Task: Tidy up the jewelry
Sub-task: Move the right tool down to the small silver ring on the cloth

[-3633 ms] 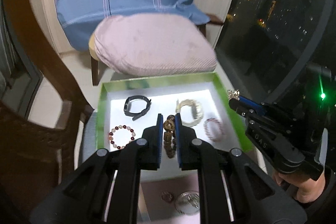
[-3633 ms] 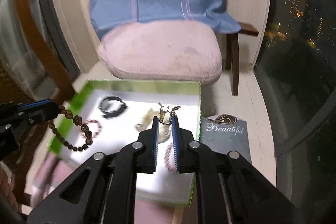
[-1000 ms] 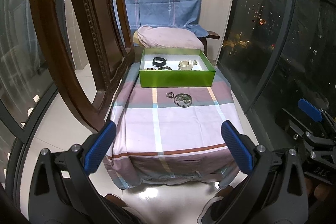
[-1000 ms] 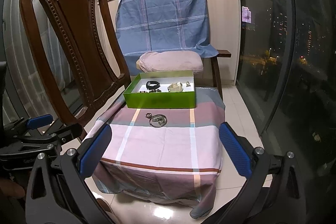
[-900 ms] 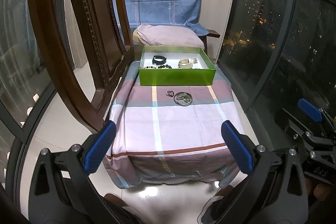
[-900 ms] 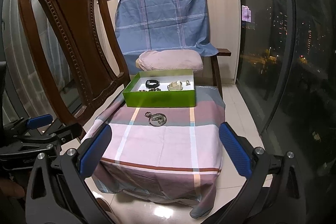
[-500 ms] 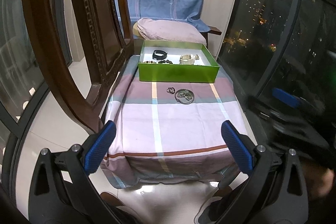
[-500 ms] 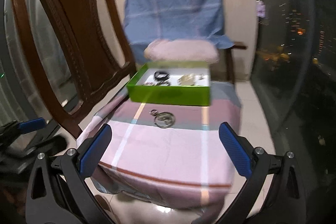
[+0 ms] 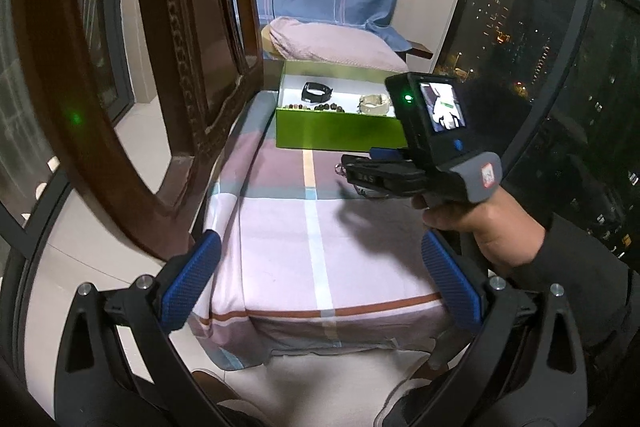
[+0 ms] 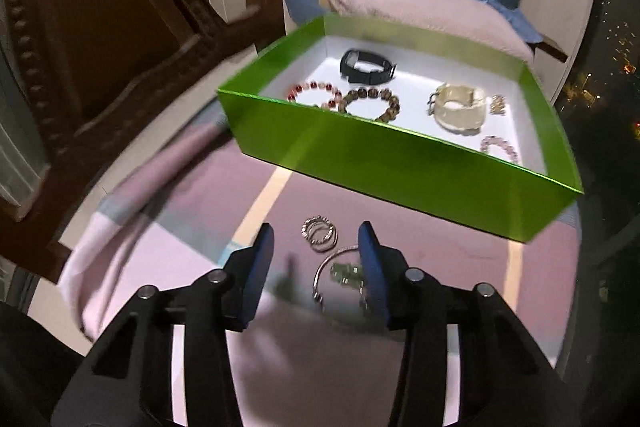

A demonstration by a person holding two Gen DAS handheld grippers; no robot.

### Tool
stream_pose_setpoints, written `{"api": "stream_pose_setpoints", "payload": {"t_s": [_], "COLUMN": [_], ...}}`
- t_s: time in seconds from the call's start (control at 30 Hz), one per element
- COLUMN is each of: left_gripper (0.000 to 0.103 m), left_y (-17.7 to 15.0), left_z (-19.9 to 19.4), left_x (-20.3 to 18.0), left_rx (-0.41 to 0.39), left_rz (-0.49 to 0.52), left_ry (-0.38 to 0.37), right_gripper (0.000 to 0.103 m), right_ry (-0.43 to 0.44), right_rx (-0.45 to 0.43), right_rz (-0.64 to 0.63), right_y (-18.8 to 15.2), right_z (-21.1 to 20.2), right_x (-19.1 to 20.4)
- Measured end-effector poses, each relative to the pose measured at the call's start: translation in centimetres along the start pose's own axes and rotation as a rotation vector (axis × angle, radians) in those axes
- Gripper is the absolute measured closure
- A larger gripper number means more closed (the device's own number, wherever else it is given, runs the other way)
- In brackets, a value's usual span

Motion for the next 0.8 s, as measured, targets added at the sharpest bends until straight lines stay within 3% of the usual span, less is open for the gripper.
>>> {"api": "stream_pose_setpoints", "payload": {"t_s": [0.1, 0.23, 0.37, 0.5, 0.6, 0.7, 0.8], "left_gripper": [0.004, 0.004, 0.004, 0.004, 0.004, 0.004, 0.004], "left_y": [0.0, 0.1, 0.0, 0.0, 0.1, 0.5, 1.5], "left_z": [1.3, 2.3, 3.1, 3.5, 4.0, 5.1, 7.1], "left_x": [0.3, 0.8, 1.4, 1.7, 1.7, 1.6, 1.4], "left_rx": [0.022, 0.038, 0.051, 0.059, 0.064, 0.078, 0.106], "left_rz": [-0.002, -0.009, -0.031, -0.037, -0.024, -0.011, -0.002], "left_ry": [-0.011, -0.020, -0.017, -0.009, 0.003, 0.017, 0.019], "right_gripper": [0.065, 0.083, 0.083, 0.083, 0.083, 0.083, 0.083], "right_ry": [-0.001, 0.008, 0.019, 0.053, 0.081, 0.047, -0.023], "right_rx": [0.040, 0.094, 0.103, 0.041, -0.034, -0.050, -0.017], "right_rz": [-0.002, -0.011, -0.017, 0.025, 0.059, 0.093, 0.111], "right_y": [0.2, 0.1, 0.1, 0.6, -0.2, -2.9, -6.1], "right_z": [1.7, 3.4, 3.6, 0.5, -4.9, -7.8, -7.0], "right_x": [-0.4, -0.3, -0.1, -0.6, -1.4, -3.1, -4.9]}}
Point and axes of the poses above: each gripper's, at about its wrist camera, not at the fingertips, and z roughly the way its jaws point, x to its left, y to its top, the point moved 4 cm from there along z, roughly the way its jaws point, and after that the axes turned 4 degrees about z, right-handed, at the moved point
